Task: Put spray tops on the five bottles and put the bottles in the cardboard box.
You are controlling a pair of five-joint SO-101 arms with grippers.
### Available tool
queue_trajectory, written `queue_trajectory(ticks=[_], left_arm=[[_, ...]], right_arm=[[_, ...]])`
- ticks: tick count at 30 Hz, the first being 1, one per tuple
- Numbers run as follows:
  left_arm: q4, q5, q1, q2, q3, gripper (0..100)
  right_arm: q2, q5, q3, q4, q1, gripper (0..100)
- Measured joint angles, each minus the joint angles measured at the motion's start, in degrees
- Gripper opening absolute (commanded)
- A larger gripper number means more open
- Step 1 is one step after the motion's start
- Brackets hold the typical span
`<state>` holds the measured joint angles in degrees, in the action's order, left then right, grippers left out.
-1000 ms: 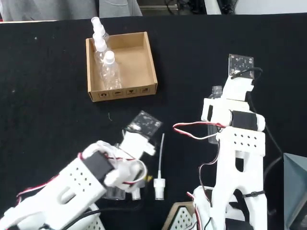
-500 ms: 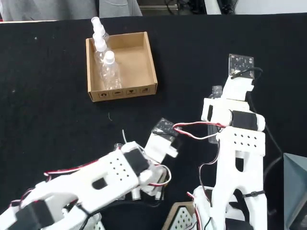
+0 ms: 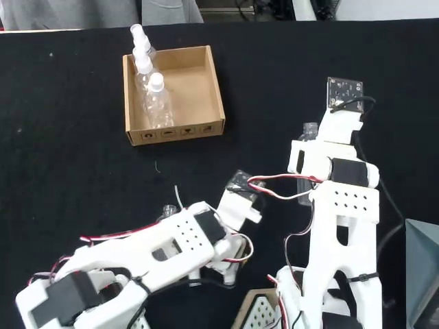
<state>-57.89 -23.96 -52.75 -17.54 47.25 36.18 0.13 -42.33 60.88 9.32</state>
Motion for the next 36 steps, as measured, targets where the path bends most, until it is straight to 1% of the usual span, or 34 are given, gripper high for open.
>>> queue_trajectory(ticks=[5, 8, 10, 13, 25, 31, 36], left_arm=[[-0.44, 0.18, 0.00, 3.52, -0.44, 21], [-0.44, 0.18, 0.88, 4.92, -1.85, 14], [-0.44, 0.18, 2.73, 5.45, -2.99, 10], [-0.44, 0.09, 6.15, 5.71, -4.48, 7], [-0.44, 0.09, 14.33, 5.71, -4.92, 7], [-0.44, -6.59, 20.57, 5.71, -4.92, 7], [-0.44, -7.82, 26.81, 5.71, -4.92, 7]], right_arm=[[0.00, 0.00, 0.00, 0.00, 0.00, 14.1], [0.00, 0.00, 0.00, 0.00, 0.00, 14.1], [0.00, 0.00, 0.00, 0.00, 0.00, 14.1], [0.00, 0.00, 0.00, 0.00, 0.00, 14.1], [0.00, 0.00, 0.00, 0.00, 0.00, 14.1], [0.00, 0.00, 0.00, 0.00, 0.00, 14.1], [0.00, 0.00, 0.00, 0.00, 0.00, 14.1]])
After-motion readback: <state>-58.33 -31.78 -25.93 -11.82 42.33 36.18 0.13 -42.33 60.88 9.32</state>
